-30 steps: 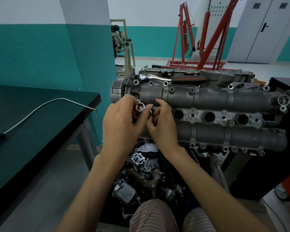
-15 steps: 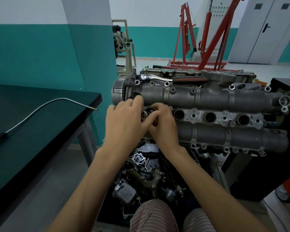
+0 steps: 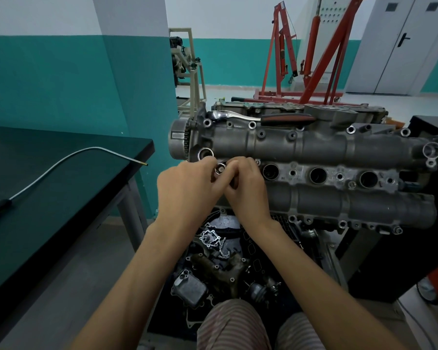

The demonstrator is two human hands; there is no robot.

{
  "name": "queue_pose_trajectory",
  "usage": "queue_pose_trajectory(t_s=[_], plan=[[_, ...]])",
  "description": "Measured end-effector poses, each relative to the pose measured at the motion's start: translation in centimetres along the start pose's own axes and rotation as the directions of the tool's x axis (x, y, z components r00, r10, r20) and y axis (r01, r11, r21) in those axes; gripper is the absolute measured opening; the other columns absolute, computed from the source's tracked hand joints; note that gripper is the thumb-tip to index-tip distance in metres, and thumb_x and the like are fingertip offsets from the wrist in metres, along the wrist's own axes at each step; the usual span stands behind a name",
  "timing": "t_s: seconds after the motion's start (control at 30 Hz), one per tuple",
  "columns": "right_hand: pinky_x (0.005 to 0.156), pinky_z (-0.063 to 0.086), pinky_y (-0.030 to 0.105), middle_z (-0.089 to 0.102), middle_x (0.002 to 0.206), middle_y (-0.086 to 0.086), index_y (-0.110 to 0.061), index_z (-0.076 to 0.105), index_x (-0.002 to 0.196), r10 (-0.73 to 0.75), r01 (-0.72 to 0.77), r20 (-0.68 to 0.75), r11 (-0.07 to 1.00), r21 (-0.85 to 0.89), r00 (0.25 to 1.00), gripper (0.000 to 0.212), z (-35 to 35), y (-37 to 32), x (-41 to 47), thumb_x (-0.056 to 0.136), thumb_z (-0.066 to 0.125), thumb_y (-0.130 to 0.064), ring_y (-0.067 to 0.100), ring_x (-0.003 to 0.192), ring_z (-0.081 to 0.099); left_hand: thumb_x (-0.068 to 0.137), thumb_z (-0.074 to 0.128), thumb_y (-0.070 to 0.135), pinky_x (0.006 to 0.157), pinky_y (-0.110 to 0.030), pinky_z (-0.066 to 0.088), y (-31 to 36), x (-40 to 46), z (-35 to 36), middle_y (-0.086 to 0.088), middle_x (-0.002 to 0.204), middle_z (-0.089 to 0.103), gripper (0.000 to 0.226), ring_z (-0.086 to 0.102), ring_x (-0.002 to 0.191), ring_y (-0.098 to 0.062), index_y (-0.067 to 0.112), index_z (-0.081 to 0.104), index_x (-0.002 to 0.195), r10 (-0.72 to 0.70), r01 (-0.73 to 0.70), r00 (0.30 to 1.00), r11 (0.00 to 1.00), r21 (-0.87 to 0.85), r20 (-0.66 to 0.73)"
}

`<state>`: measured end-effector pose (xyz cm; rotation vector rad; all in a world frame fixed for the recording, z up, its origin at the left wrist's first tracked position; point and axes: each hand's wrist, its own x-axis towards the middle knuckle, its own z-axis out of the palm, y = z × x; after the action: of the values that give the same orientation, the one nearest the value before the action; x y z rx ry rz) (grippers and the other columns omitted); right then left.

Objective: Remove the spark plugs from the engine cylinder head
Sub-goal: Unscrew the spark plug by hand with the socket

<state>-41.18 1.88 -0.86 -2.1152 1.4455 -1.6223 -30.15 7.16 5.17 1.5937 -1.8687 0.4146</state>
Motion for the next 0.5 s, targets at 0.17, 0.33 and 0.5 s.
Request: queue_pose_trajectory(t_s=[0.17,0.33,0.5], plan=[[0.057,0.038,0.01,0.046,0.09,-0.006,-0.011,0.054,0.1,0.006,-0.006,-0.017,1.0,0.006,1.0,0.025,0.0,-0.1,0.0,0.077,0.064,-0.012,-0.001,0.065,0.043,0.087,0.055,0.042,0.045,-0.025,0.024,-0.5,-0.2,-0.6,0.004,0.07,0.046,0.031,0.044,0.054,-0.017,0.016,0.038,0.084,0.146,-0.149,0.989,0.979,-0.143,-0.026],[0.059,0.038,0.008,0.045,0.088,-0.006,-0.011,0.054,0.097,0.012,-0.011,-0.019,1.0,0.018,1.0,0.02,0.0,-0.2,0.1,0.081,0.064,-0.018,-0.007,0.065,0.041,0.095,0.04,0.044,0.045,-0.03,0.022,0.0,0.3,0.1,0.003,0.06,0.042,0.032,0.048,0.056,-0.024,0.015,0.036,0.081,0.051,-0.049,0.998,0.995,-0.086,0.023],[0.06,0.037,0.009,0.044,0.087,-0.006,-0.011,0.055,0.096,0.01,-0.01,-0.015,1.0,0.027,1.0,0.02,0.0,-0.1,0.0,0.081,0.068,-0.015,-0.006,0.067,0.041,0.089,0.02,0.061,0.043,-0.027,0.018,0.1,0.7,0.4,0.003,0.045,0.039,0.06,0.047,0.047,-0.021,0.018,0.044,0.054,-0.081,0.08,0.997,0.994,0.071,0.007]])
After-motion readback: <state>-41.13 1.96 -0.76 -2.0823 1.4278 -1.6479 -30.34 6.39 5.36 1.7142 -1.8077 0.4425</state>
